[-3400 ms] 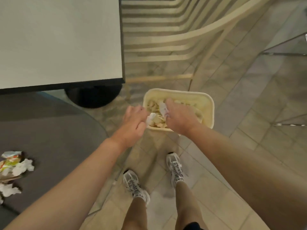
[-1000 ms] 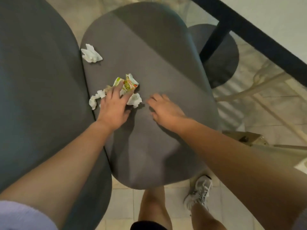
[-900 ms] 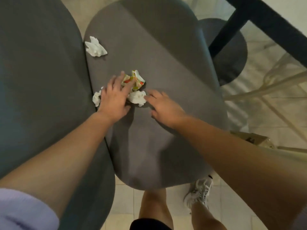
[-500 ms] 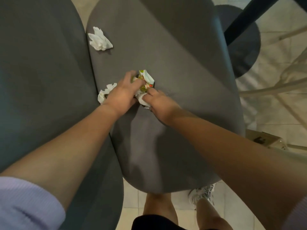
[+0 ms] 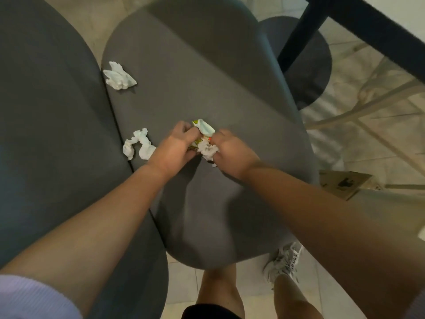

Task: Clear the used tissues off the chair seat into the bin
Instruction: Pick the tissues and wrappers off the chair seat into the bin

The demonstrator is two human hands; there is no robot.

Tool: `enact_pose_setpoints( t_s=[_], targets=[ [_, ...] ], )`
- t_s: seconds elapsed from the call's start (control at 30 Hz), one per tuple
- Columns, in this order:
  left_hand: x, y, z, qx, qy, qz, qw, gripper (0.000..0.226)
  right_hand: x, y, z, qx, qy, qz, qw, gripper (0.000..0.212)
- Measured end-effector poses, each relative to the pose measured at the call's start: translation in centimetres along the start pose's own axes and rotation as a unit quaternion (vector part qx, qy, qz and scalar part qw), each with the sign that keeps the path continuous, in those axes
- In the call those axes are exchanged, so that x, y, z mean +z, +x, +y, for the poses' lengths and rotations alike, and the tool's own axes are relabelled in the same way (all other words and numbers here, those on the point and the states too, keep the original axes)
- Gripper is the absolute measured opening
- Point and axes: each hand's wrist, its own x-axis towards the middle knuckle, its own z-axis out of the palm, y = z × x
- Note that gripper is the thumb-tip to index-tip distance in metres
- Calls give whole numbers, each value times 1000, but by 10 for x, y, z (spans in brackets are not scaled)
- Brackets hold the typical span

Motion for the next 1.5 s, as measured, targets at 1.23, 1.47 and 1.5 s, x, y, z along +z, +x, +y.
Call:
enact_pose_setpoints(
  t_s=[1.23,1.47,1.5],
  targets=[
    [74,-14,258,186,-32,41,981,43,-112,-265,134,117,137,178,967,30],
    [136,-19,360,259,-41,-7,965,49,-114,-361,213,112,104,269,951,54],
    [145,-21,371,276,-47,-21,960,46,-113,-375,225,118,98,281,947,49]
  ],
)
